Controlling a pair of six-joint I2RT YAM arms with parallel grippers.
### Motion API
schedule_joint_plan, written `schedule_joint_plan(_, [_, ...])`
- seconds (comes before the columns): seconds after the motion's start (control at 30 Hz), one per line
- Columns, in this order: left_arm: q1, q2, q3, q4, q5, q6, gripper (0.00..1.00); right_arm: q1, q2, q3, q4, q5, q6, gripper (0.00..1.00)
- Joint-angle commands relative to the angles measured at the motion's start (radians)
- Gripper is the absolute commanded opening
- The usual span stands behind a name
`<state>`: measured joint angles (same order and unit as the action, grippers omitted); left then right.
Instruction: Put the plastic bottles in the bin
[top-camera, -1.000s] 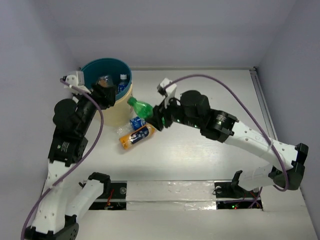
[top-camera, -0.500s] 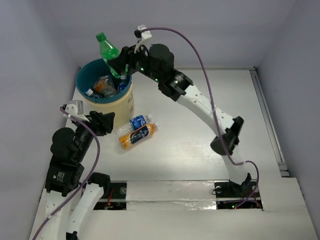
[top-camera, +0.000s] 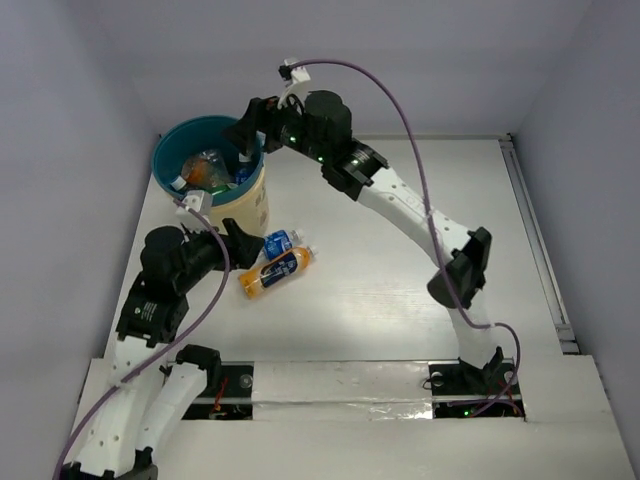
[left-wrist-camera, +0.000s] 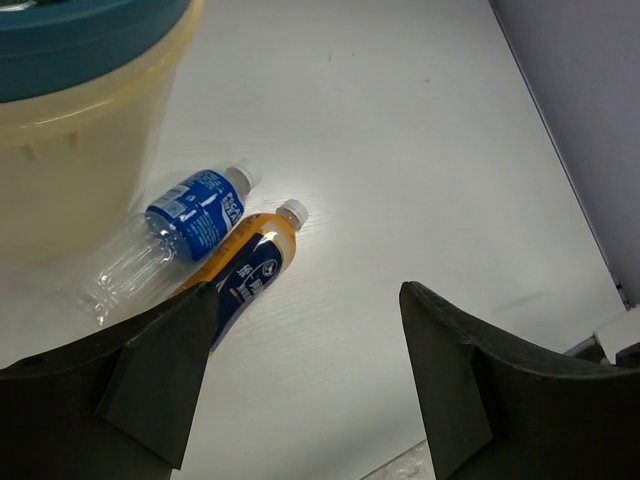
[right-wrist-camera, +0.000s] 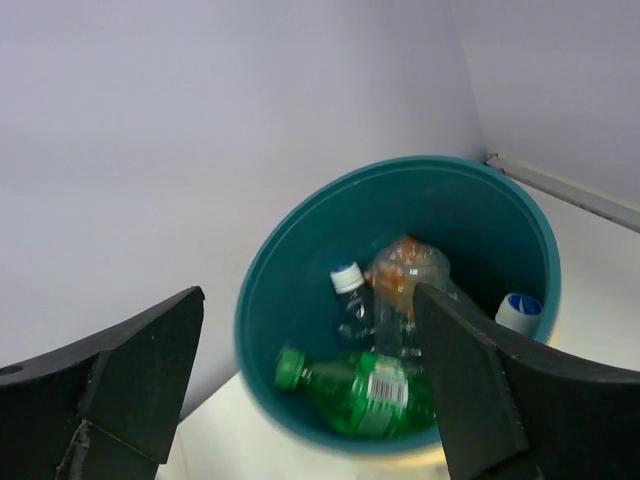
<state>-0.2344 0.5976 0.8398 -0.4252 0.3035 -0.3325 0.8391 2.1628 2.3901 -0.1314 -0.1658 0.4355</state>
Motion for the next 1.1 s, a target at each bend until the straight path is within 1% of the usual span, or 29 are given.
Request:
schedule_joint_plan(0.0, [-0.025, 0.068, -0.022, 0.095, 0.072, -0.007, 0.71, -0.003, -0.225, -0.150, 0.122, 0.008, -0.037, 0.89])
schedule_joint_plan(0.03, [-0.051, 0.089, -0.022, 0.104, 0.063, -0.010, 0.71, -0.003, -0.268, -0.205, 0.154, 0.024, -0.053, 0.84])
schedule_joint_plan(0.07, [-0.089, 0.134, -0.021, 0.111, 0.012, -0.011, 0.71, -0.012, -0.317, -0.339, 0.167, 0.060, -0.064, 0.68])
schedule_joint_plan(0.1, [-0.200, 0.161, -0.005, 0.109, -0.044, -0.013, 0.71, -0.012, -0.424, -0.421, 0.183, 0.078, -0.070, 0.54])
schedule_joint_plan(0.13, [-0.268, 0.191, 0.008, 0.105, -0.111, -0.014, 0.69, -0.012, -0.481, -0.506, 0.228, 0.090, -0.076, 0.35])
schedule_joint_plan(0.17, [-0.334, 0.261, 0.027, 0.092, -0.216, -0.013, 0.69, -0.021, -0.538, -0.588, 0.249, 0.103, -0.077, 0.16])
schedule_joint_plan(0.2, [-0.394, 0.295, 0.079, 0.057, -0.263, -0.013, 0.69, -0.031, -0.642, -0.743, 0.266, 0.123, -0.075, 0.12])
schedule_joint_plan(0.23, [-0.490, 0.332, 0.103, 0.042, -0.318, -0.011, 0.69, -0.031, -0.691, -0.814, 0.288, 0.133, -0.067, 0.11])
schedule_joint_plan(0.27, [-0.517, 0.390, 0.123, 0.031, -0.414, 0.003, 0.69, -0.031, -0.737, -0.880, 0.297, 0.147, -0.063, 0.12])
schedule_joint_plan(0.3, [-0.529, 0.418, 0.155, 0.002, -0.441, 0.012, 0.69, -0.031, -0.782, -0.999, 0.303, 0.163, -0.058, 0.13])
schedule_joint_plan(0.33, [-0.530, 0.448, 0.168, -0.013, -0.457, 0.022, 0.70, -0.031, -0.861, -1.055, 0.317, 0.175, -0.047, 0.16])
schedule_joint_plan(0.37, [-0.539, 0.502, 0.176, -0.027, -0.483, 0.036, 0.71, -0.031, -0.900, -1.104, 0.319, 0.201, -0.040, 0.22])
schedule_joint_plan(0.4, [-0.539, 0.527, 0.180, -0.044, -0.494, 0.061, 0.73, -0.040, -0.937, -1.150, 0.317, 0.231, -0.032, 0.25])
schedule_joint_plan(0.43, [-0.539, 0.554, 0.183, -0.050, -0.506, 0.070, 0.75, -0.040, -0.974, -1.236, 0.320, 0.245, -0.012, 0.29])
schedule_joint_plan(0.47, [-0.539, 0.606, 0.183, -0.056, -0.523, 0.078, 0.79, -0.040, -1.047, -1.278, 0.323, 0.256, -0.003, 0.38])
schedule_joint_plan(0.53, [-0.539, 0.652, 0.177, -0.052, -0.538, 0.107, 0.83, -0.049, -1.116, -1.385, 0.338, 0.275, 0.023, 0.47])
schedule_joint_plan(0.57, [-0.539, 0.689, 0.174, -0.047, -0.552, 0.115, 0.84, -0.049, -1.171, -1.410, 0.340, 0.275, 0.029, 0.56])
schedule_joint_plan(0.63, [-0.539, 0.718, 0.167, -0.023, -0.555, 0.133, 0.87, -0.049, -1.213, -1.440, 0.316, 0.269, 0.031, 0.63])
schedule_joint_plan(0.7, [-0.539, 0.757, 0.166, -0.001, -0.544, 0.141, 0.88, -0.049, -1.259, -1.470, 0.299, 0.273, 0.029, 0.66])
schedule_joint_plan(0.87, [-0.539, 0.859, 0.177, 0.009, -0.530, 0.158, 0.88, -0.049, -1.305, -1.514, 0.280, 0.276, 0.029, 0.67])
schedule_joint_plan(1.07, [-0.539, 0.942, 0.177, 0.014, -0.538, 0.170, 0.88, -0.049, -1.331, -1.548, 0.282, 0.275, 0.035, 0.67])
